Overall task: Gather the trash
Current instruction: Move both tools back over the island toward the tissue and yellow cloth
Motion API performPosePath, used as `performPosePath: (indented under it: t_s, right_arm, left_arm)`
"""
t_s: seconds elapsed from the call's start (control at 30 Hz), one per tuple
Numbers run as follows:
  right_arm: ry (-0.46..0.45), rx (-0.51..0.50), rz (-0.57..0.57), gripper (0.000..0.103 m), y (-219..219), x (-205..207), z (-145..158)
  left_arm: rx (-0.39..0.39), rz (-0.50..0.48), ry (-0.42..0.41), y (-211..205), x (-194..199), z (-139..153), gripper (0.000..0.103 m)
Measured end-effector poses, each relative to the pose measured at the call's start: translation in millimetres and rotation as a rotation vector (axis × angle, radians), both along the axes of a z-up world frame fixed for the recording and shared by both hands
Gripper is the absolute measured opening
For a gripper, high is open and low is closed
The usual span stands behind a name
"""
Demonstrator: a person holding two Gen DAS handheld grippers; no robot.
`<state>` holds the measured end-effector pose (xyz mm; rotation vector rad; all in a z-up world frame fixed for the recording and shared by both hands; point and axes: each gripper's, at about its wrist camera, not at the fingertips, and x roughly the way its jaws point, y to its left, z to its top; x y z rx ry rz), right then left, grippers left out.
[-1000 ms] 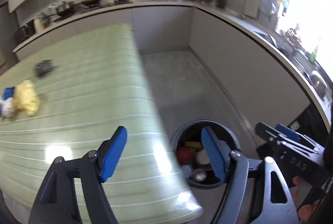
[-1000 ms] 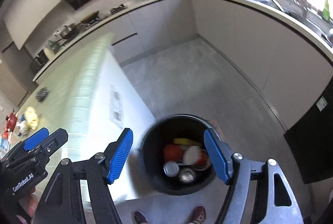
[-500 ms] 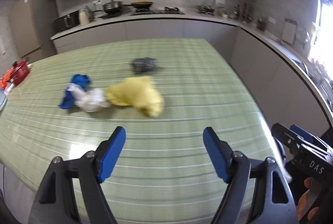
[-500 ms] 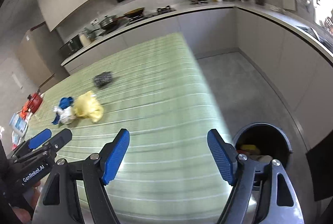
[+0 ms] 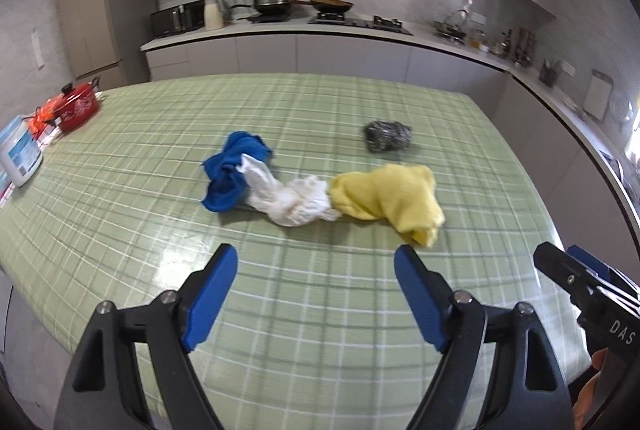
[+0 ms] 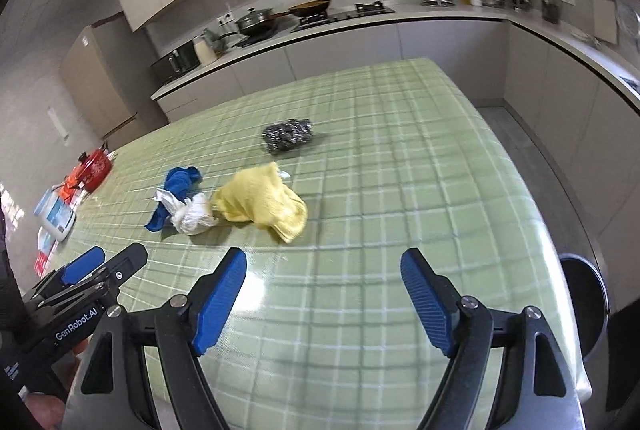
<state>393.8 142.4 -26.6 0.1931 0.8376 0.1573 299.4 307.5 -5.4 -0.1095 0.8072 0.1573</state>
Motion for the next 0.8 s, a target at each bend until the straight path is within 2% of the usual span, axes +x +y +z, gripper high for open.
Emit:
performPosePath:
  t_s: [0.1,0.2,0.4,0.57,0.8]
  right_arm:
    - [-0.006,0.000,0.028,0.082,7.8,15.5,-1.5]
    - [-0.003,0.032,0.041,0.083,10.4,28.7,-3.7]
    - [0.024,0.046,0.059,0.083,18.9,55.6,-14.7]
    - [0.037,0.031,0.053,0.083,28.8,69.3,-18.2]
    - [0.075,0.028,-0.016,0.083,45.7,93.5,-29.8]
  left_arm:
    - [0.002,0.023,0.010,6.9,10.2,-2.2,0.082]
    - [0.042,0.036,0.011,7.9,20.3,-3.5,0.082]
    - [0.050,0.044,0.028,11.0,34.5,-9.3,0.082]
    - [0.052,0.018,0.039,19.6,49.9,-12.2,0.082]
    - [0.053,-0.057,0.061,39.0,77.6,-23.3,0.082]
